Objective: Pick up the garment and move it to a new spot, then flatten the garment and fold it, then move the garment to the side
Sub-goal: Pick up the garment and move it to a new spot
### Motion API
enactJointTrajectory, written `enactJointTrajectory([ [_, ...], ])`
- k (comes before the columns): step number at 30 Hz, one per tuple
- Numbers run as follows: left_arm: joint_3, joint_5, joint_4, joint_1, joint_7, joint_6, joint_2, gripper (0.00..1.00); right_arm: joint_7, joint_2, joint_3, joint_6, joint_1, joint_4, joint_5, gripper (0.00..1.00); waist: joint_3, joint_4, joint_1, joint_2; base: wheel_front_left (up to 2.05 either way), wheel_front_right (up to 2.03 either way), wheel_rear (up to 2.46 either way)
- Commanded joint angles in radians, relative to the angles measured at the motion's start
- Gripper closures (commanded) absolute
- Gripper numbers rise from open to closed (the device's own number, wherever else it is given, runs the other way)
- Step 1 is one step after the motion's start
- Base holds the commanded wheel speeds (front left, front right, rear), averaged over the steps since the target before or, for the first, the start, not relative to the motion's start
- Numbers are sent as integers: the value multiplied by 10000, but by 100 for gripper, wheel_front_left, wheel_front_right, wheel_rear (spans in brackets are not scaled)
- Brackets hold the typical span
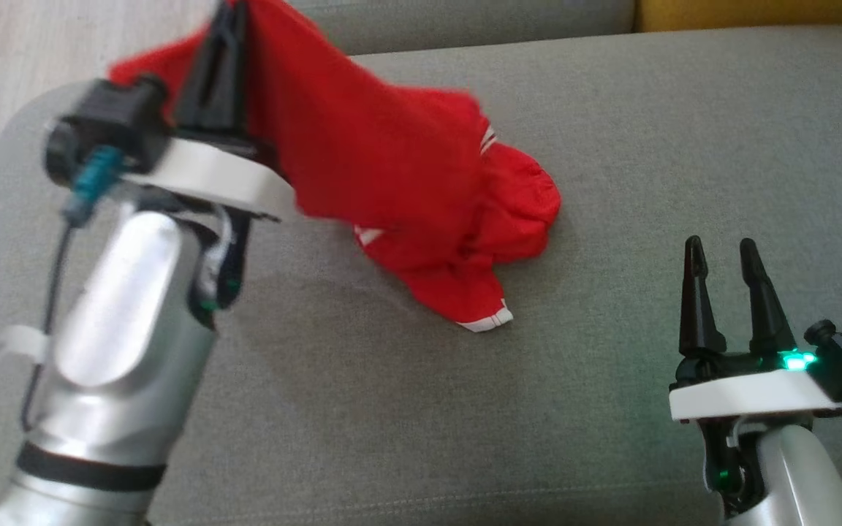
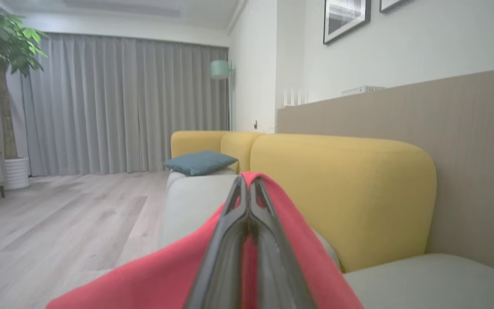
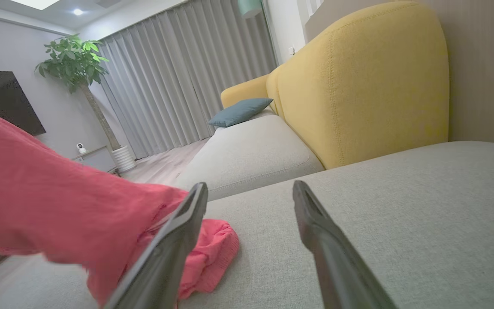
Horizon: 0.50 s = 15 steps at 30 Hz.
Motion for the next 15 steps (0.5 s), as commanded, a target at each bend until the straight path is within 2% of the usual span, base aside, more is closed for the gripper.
enactJointTrajectory([
  [1,558,-80,-624,-691,-31,93,472,100,-109,-68,272,77,-159,-293,78,0,-70,58,0,0,0,0,0],
  [7,1315,-154,-1253,-1034,193,371,1275,100,-109,-68,268,77,-145,-281,124,0,-133,207,0,0,0,0,0],
  [11,1955,-106,-1185,-1183,415,559,2165,100,-109,-68,227,77,-133,-306,115,0,-110,309,0,0,0,0,0],
  [15,2414,-53,-887,-1109,637,552,3079,100,-109,-68,195,77,-138,-345,84,0,-47,407,0,0,0,0,0],
])
